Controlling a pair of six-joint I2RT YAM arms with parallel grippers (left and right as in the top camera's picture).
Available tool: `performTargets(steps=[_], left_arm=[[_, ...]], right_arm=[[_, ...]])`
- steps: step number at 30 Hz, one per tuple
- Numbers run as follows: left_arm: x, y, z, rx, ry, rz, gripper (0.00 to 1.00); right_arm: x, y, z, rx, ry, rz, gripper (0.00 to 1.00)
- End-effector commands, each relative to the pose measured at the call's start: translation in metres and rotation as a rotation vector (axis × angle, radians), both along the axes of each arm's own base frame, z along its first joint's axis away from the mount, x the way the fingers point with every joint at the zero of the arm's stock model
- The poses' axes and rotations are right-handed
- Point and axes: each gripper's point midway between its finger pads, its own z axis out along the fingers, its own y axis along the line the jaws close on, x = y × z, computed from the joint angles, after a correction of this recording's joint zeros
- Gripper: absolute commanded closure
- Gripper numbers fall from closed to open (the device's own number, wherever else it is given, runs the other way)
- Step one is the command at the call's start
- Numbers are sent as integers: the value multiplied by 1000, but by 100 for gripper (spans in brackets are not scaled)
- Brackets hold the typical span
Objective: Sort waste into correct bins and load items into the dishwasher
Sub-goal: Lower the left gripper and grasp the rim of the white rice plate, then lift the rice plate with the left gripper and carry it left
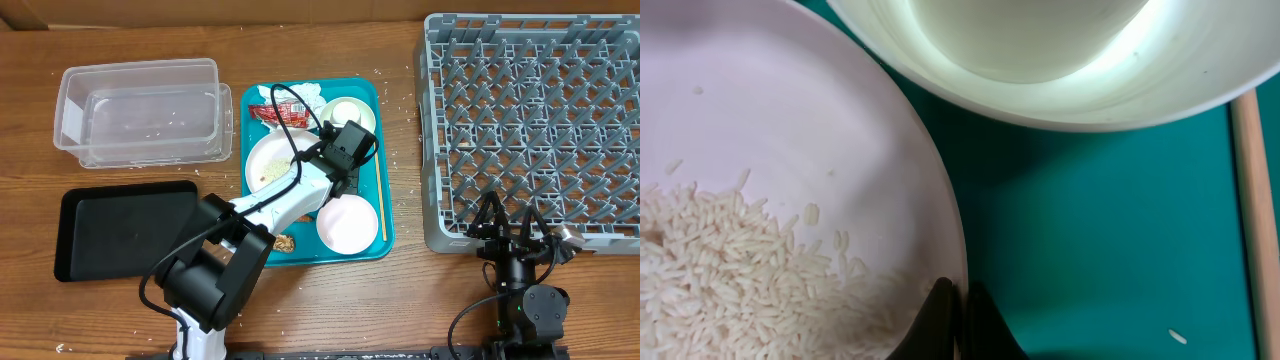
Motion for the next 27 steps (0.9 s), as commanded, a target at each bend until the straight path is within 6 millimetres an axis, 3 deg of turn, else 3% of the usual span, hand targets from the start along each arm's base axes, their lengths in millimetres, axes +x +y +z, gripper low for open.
performTargets(steps=[1,17,27], left_arm=[[-3,-5,7,-4,11,2,96],[-8,-11,61,150,-5,-22,96],[-20,2,88,203,51,35,96]], right_arm=[[0,2,-2,-11,-3,7,0],[0,2,-2,-11,-3,7,0],[0,2,-2,-11,-3,7,0]])
